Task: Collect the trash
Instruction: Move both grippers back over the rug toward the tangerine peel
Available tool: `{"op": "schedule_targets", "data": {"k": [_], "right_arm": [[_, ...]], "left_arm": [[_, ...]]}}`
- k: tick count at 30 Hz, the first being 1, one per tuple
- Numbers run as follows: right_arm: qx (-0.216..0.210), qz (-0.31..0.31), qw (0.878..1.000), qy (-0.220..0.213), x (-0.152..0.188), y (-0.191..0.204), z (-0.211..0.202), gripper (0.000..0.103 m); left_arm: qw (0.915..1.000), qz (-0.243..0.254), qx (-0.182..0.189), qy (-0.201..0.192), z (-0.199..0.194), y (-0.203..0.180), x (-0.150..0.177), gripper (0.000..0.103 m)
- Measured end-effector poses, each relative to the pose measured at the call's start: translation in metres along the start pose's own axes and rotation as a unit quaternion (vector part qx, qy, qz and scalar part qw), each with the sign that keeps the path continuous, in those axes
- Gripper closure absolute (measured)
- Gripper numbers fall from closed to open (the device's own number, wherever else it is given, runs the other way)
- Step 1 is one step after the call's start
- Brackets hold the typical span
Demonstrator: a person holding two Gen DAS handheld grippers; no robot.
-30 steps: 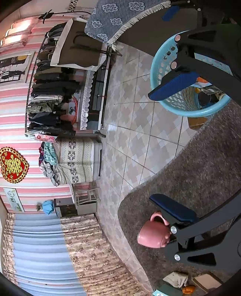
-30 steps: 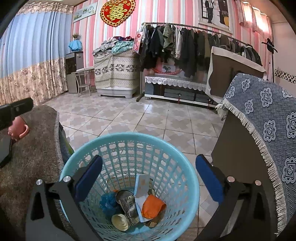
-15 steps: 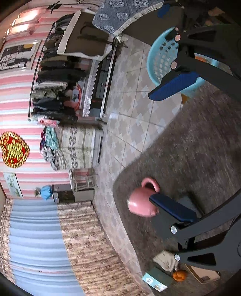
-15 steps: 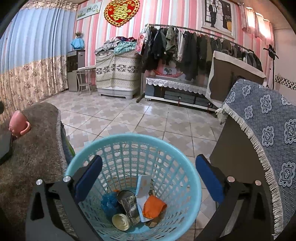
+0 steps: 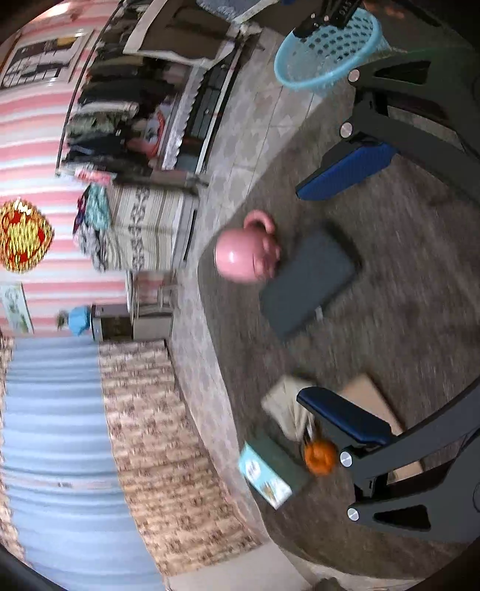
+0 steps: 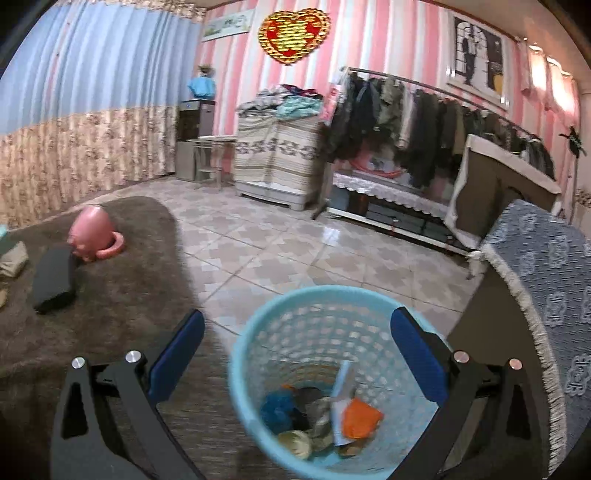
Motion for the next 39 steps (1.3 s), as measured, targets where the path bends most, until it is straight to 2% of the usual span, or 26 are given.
{"op": "schedule_targets", "data": {"k": [6,16,22,24,28,32,36,39], "right_arm": [[-0.050,-0.001,0.999,-0.006,-0.007,0.040,-0.012,0.004],[-0.077,-0.052,0.996,0.004,-0.013,0.103,-0.020,0.004],[-0.125,-0.040,0.991,0.008,-0.024,0.135,-0.022,0.004],[-0.125,-0.043,0.991,0.006,-0.027,0.147,-0.021,0.004],[-0.126,-0.054,0.990,0.015,-0.028,0.174,-0.016,0.004],[-0.128,-0.065,0.989,0.025,-0.028,0.200,-0.008,0.004],[-0.154,-0.070,0.985,0.048,-0.026,0.222,0.003,0.004],[-0.184,-0.067,0.979,0.059,-0.023,0.239,0.010,0.004]], "left_arm": [[0.9988,-0.035,-0.031,-0.011,-0.013,0.067,0.003,0.006],[0.9939,-0.054,-0.095,-0.009,-0.024,0.152,0.017,0.006],[0.9897,-0.072,-0.123,0.012,-0.021,0.197,0.038,0.006],[0.9886,-0.077,-0.126,0.032,-0.014,0.211,0.048,0.006],[0.9868,-0.081,-0.129,0.055,0.002,0.229,0.063,0.006],[0.9883,-0.070,-0.117,0.068,0.023,0.229,0.059,0.006],[0.9913,-0.040,-0.105,0.068,0.050,0.215,0.041,0.006],[0.9917,-0.039,-0.091,0.082,0.071,0.206,0.034,0.006]]}}
Point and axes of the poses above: each gripper's, at about its wrist camera, not at the fingertips, and z roughly the way its jaws point, y to its left, x to its underside, the point moved 6 cm from there along z, roughly the way its jaws point, and after that the axes turned 4 degrees about -z, right-handed, at the moved point
